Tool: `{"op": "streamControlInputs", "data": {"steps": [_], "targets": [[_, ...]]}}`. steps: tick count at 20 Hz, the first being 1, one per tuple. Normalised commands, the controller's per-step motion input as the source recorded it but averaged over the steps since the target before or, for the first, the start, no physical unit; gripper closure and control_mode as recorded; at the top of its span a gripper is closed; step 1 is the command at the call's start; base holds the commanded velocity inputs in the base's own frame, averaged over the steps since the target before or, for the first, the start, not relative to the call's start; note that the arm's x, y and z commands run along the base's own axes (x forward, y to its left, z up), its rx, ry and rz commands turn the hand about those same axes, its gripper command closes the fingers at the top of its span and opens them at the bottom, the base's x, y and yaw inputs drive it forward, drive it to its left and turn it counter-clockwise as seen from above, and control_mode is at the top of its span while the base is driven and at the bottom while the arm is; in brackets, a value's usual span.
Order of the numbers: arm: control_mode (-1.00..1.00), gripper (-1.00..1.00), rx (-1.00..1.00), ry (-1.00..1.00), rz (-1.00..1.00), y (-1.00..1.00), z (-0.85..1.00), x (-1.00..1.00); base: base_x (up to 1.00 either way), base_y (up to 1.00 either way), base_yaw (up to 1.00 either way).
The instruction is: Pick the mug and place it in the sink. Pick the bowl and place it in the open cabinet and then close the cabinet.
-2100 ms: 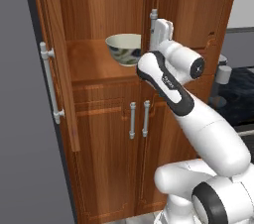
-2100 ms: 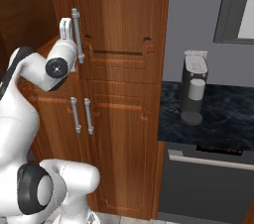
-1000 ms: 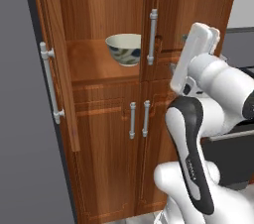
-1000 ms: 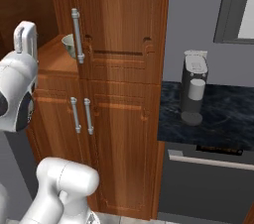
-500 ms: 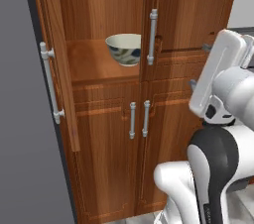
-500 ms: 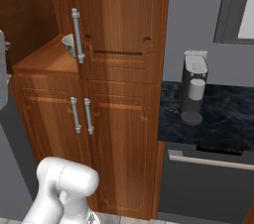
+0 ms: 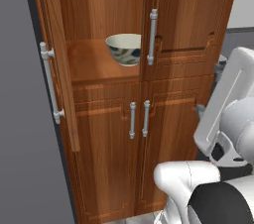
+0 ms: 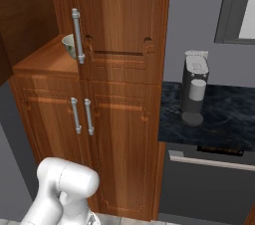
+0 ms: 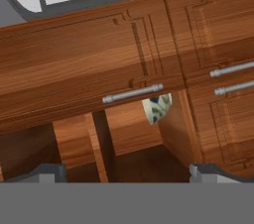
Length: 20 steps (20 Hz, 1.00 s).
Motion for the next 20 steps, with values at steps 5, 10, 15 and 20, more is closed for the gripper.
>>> {"op": "streamControlInputs", "data": {"steps": [5, 10, 15, 20], "targets": [[-1.0, -1.0, 0.0, 0.0, -0.05, 0.4, 0.0, -0.32, 0.0, 0.0, 0.0], [-1.0, -1.0, 0.0, 0.0, -0.03, 0.13, 0.0, -0.21, 0.0, 0.0, 0.0], [-1.0, -1.0, 0.0, 0.0, -0.02, 0.1, 0.0, -0.27, 0.0, 0.0, 0.0], [-1.0, -1.0, -0.01, 0.0, -0.01, 0.36, 0.0, -0.27, 0.0, 0.0, 0.0]]}}
